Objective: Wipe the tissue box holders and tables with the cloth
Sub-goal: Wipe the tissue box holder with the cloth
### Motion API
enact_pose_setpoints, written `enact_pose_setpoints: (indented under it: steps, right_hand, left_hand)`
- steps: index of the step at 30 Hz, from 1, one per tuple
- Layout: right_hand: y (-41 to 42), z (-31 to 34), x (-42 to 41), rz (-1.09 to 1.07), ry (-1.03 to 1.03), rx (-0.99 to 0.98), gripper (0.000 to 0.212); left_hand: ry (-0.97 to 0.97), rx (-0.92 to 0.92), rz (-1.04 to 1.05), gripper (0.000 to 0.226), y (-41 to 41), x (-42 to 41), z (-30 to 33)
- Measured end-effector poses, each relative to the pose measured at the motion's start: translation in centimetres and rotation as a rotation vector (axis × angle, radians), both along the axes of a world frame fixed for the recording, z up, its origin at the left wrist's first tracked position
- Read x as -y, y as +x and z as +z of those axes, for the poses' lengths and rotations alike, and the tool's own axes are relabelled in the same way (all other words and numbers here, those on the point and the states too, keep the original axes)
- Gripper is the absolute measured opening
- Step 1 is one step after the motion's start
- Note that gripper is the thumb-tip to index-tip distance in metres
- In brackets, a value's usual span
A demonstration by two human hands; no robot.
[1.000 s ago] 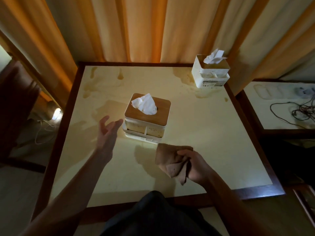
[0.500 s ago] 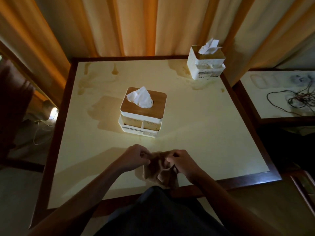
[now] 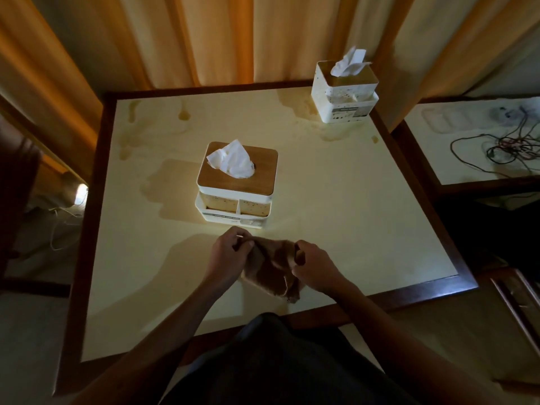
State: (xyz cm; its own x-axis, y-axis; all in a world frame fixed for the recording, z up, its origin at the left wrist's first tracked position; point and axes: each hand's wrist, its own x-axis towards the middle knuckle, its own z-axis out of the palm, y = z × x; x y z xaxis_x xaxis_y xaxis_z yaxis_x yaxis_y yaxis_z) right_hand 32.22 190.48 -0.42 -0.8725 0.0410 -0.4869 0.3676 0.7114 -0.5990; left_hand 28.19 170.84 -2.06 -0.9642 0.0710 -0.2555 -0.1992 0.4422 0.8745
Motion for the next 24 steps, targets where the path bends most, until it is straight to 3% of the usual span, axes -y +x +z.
enact_pose_setpoints:
  steps: [2, 7, 12, 15, 17, 20, 24]
  right_hand:
    - [-0.1, 0.4, -0.3, -0.021, -0.114, 0.019, 0.018]
    - [0.2, 1.6, -1.2, -0.065, -0.371, -0.102, 0.002]
    - [0.3, 3.2, -0.6, -0.190, -0.526, -0.022, 0.011]
    - [0.2, 2.5, 0.1, -0.196, -0.430, 0.026, 0.010]
    - [0.0, 1.3, 0.3, -0.133, -0.209, 0.036, 0.013]
    - [0.0, -0.2, 0.7, 0.006, 0.073, 0.040, 0.018]
    - [-0.6, -0.1, 1.3, -0.033, 0.096, -0.026, 0.014]
  left_hand:
    - [0.089, -0.021, -0.065, 0.015, 0.5, -0.1, 0.8]
    - [0.220, -0.084, -0.110, 0.016, 1.6, 0.2, 2.3]
    - [0.126, -0.125, -0.095, 0.010, 1.6, 1.1, 2.2]
    - [0.133, 0.104, -0.027, 0.009, 1.2, 1.0, 1.7]
    - [0.090, 0.237, -0.024, 0.009, 1.0, 1.0, 1.3]
    - [-0.073, 0.164, -0.099, 0.009, 0.9, 0.7, 1.0]
    - [-0.153, 0.008, -0.108, 0.008, 0.4, 0.2, 0.4]
